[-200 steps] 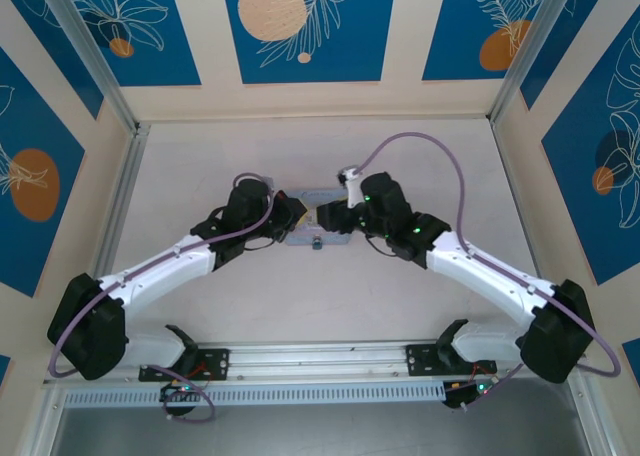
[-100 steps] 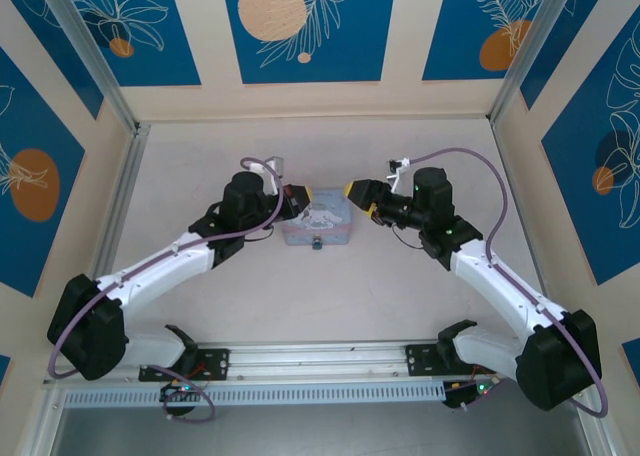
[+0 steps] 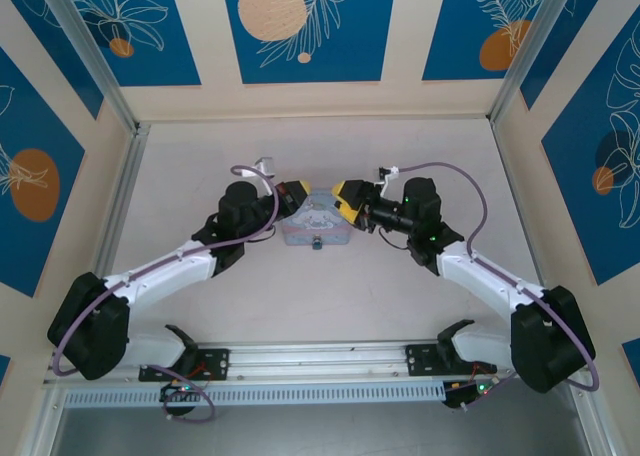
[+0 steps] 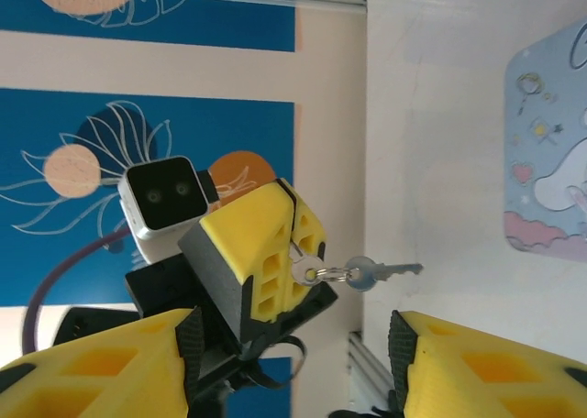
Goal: Unlock the padlock with the key
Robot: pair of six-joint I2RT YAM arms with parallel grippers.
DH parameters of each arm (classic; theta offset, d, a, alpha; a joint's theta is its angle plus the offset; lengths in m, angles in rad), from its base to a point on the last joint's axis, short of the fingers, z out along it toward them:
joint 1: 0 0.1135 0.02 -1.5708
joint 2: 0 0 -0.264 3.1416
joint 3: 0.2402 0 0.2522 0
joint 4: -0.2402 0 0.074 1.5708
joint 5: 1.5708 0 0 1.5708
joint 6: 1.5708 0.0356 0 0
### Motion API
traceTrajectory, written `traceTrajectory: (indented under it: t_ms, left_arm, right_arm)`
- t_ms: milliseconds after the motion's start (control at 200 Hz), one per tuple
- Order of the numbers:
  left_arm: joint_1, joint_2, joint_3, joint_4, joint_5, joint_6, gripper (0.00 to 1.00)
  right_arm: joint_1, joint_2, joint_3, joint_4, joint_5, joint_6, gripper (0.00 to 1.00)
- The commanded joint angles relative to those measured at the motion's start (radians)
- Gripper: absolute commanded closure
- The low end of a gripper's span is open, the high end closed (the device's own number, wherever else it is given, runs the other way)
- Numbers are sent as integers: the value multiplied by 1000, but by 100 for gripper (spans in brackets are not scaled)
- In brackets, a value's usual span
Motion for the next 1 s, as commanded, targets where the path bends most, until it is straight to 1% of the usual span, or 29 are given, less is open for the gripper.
traceTrajectory:
  t_ms: [0, 210, 395, 695, 850, 995]
  left_arm:
    - [0, 10, -24, 161, -80, -36, 100]
    - [-11, 31, -32, 240, -146, -76, 100]
    - [-20, 60, -29, 281, -161, -97, 100]
    - [-32, 70, -40, 299, -163, -99, 100]
    - [-33, 69, -43, 298, -163, -98, 100]
    - [-34, 62, -46, 290, -163, -94, 100]
  right_arm:
    - [39, 19, -12, 140, 80, 151, 42]
    - [115, 53, -15, 187, 244, 322, 43]
    - [158, 93, -6, 192, 327, 441, 44]
    - [183, 168, 37, 252, 346, 502, 44]
    - [192, 214, 60, 310, 349, 525, 46]
    - [200, 239, 91, 317, 343, 528, 48]
